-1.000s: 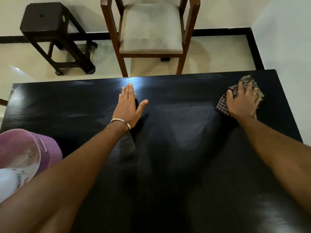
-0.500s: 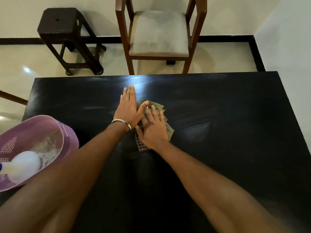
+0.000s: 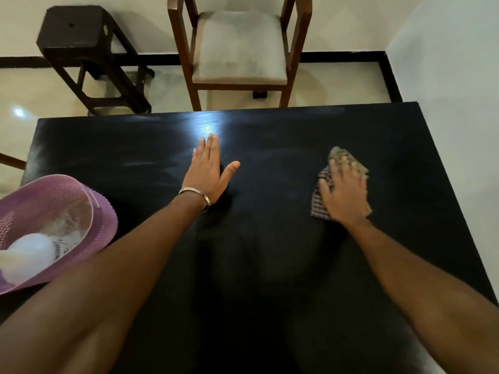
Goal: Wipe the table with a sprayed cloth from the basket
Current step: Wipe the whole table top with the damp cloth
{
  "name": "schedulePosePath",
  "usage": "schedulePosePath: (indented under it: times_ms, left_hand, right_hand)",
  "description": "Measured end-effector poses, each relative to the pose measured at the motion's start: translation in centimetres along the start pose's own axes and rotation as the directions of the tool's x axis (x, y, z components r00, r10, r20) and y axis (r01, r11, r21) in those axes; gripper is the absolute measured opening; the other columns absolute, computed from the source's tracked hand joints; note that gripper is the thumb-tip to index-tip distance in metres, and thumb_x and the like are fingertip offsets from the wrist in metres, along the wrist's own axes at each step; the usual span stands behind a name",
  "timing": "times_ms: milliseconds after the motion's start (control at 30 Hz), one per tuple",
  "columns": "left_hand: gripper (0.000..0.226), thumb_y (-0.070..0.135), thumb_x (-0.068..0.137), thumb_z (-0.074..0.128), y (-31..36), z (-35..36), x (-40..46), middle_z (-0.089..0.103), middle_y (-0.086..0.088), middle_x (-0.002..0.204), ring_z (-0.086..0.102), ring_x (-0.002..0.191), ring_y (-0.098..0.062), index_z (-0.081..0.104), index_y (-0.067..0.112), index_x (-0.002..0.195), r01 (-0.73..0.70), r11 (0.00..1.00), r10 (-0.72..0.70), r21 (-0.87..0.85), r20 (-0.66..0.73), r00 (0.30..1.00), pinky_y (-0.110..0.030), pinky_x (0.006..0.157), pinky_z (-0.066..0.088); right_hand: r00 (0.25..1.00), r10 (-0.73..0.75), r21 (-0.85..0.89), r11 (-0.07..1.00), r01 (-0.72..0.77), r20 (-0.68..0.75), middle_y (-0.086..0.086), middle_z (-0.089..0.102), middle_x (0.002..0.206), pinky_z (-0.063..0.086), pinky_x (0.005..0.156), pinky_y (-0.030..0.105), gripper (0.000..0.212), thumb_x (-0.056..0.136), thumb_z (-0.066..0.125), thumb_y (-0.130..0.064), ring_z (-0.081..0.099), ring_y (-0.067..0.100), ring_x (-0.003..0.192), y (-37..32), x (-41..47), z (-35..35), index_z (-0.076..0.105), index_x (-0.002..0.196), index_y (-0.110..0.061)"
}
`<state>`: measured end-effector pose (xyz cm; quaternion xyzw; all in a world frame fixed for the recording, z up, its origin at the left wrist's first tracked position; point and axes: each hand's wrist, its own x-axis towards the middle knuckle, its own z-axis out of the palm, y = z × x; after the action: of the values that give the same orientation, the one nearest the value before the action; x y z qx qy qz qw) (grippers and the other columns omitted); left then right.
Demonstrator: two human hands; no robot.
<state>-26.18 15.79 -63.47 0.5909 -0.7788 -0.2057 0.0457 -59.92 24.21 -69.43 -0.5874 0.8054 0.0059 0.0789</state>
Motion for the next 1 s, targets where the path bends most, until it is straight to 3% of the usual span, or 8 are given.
schedulePosePath:
  times_ms: [133, 267, 367, 467, 633, 733, 833, 1000]
  left_hand:
    - [0.091, 0.069, 0.088, 0.013, -1.0, -0.3, -0.9, -0.002, -0.009, 0.163, -0.008, 0.149, -0.025, -0.001, 0.008, 0.154, -0.01, 1.0, 0.01, 0.025, 0.006, 1.0, -0.041, 0.122, 0.001]
    - [0.087, 0.067, 0.09, 0.015, -3.1, -0.8, -1.9, -0.007, -0.007, 0.162, -0.011, 0.149, -0.024, -0.004, 0.011, 0.154, 0.021, 0.998, -0.021, 0.053, 0.01, 1.0, -0.043, 0.122, 0.001]
    - [0.085, 0.065, 0.092, 0.018, -4.7, -1.2, -2.6, -0.009, -0.007, 0.162, -0.012, 0.149, -0.024, -0.005, 0.01, 0.154, 0.069, 0.996, -0.069, 0.063, -0.003, 0.998, -0.044, 0.122, 0.0]
    - [0.087, 0.066, 0.091, 0.016, -6.2, -2.0, -3.6, -0.009, -0.008, 0.162, -0.012, 0.149, -0.024, -0.006, 0.009, 0.153, 0.109, 0.992, -0.109, 0.064, -0.009, 0.994, -0.044, 0.122, -0.001]
    - [0.086, 0.065, 0.093, 0.018, -8.1, -3.0, -4.9, -0.012, -0.007, 0.162, -0.014, 0.148, -0.023, -0.008, 0.009, 0.153, 0.147, 0.988, -0.147, 0.051, -0.015, 0.989, -0.041, 0.121, -0.005]
    - [0.085, 0.064, 0.093, 0.019, -9.3, -3.1, -5.6, -0.011, -0.007, 0.162, -0.013, 0.148, -0.023, -0.007, 0.009, 0.153, 0.181, 0.982, -0.18, 0.06, -0.025, 0.983, -0.04, 0.121, -0.005]
    - [0.087, 0.066, 0.092, 0.018, -10.3, -3.0, -6.0, -0.011, -0.008, 0.162, -0.013, 0.148, -0.023, -0.007, 0.009, 0.153, 0.212, 0.976, -0.211, 0.05, -0.025, 0.977, -0.041, 0.121, -0.004]
    - [0.084, 0.061, 0.095, 0.022, -10.7, -3.1, -5.6, -0.01, -0.009, 0.162, -0.013, 0.149, -0.023, -0.006, 0.008, 0.153, 0.221, 0.975, -0.22, 0.018, -0.038, 0.975, -0.039, 0.121, -0.005]
  right_hand:
    - [0.97, 0.244, 0.014, 0.97, -0.244, 0.02, 0.012, 0.015, 0.165, 0.013, 0.12, 0.06, 0.067, 0.101, 0.033, -0.054, 0.012, 0.035, 0.151, 4.2, -2.0, -0.5, 0.019, 0.158, -0.022]
    - [0.934, 0.358, 0.062, 0.932, -0.358, 0.015, 0.015, 0.016, 0.165, 0.012, 0.119, 0.061, 0.069, 0.1, 0.032, -0.054, 0.013, 0.039, 0.15, -1.7, -2.5, -0.2, 0.024, 0.158, -0.017]
    - [0.992, 0.129, 0.048, 0.991, -0.128, -0.018, 0.014, 0.028, 0.161, 0.016, 0.118, 0.061, 0.069, 0.095, 0.032, -0.054, 0.024, 0.04, 0.147, -10.0, -3.9, 0.8, 0.034, 0.155, -0.019]
    - [0.993, -0.122, 0.077, 0.99, 0.122, -0.003, 0.011, 0.03, 0.161, 0.013, 0.119, 0.058, 0.069, 0.092, 0.034, -0.055, 0.024, 0.037, 0.147, -19.3, -6.5, 1.8, 0.037, 0.154, -0.022]
    - [0.84, -0.534, 0.133, 0.843, 0.521, 0.096, 0.008, 0.019, 0.165, 0.003, 0.123, 0.055, 0.066, 0.099, 0.029, -0.055, 0.009, 0.034, 0.152, -30.1, -12.7, 3.5, 0.029, 0.156, -0.022]
    - [0.763, -0.638, 0.135, 0.769, 0.625, 0.1, 0.007, 0.023, 0.163, 0.01, 0.122, 0.055, 0.064, 0.099, 0.031, -0.055, 0.012, 0.032, 0.152, -31.1, -13.4, 4.1, 0.033, 0.154, -0.023]
    - [0.714, -0.692, 0.138, 0.721, 0.679, 0.106, 0.004, 0.017, 0.165, 0.007, 0.123, 0.053, 0.064, 0.1, 0.03, -0.056, 0.007, 0.028, 0.154, -30.5, -12.0, 4.0, 0.028, 0.156, -0.025]
    - [0.727, -0.678, 0.129, 0.734, 0.667, 0.103, 0.005, 0.011, 0.167, 0.001, 0.124, 0.051, 0.066, 0.1, 0.026, -0.056, -0.001, 0.025, 0.154, -31.4, -8.9, 3.7, 0.023, 0.158, -0.025]
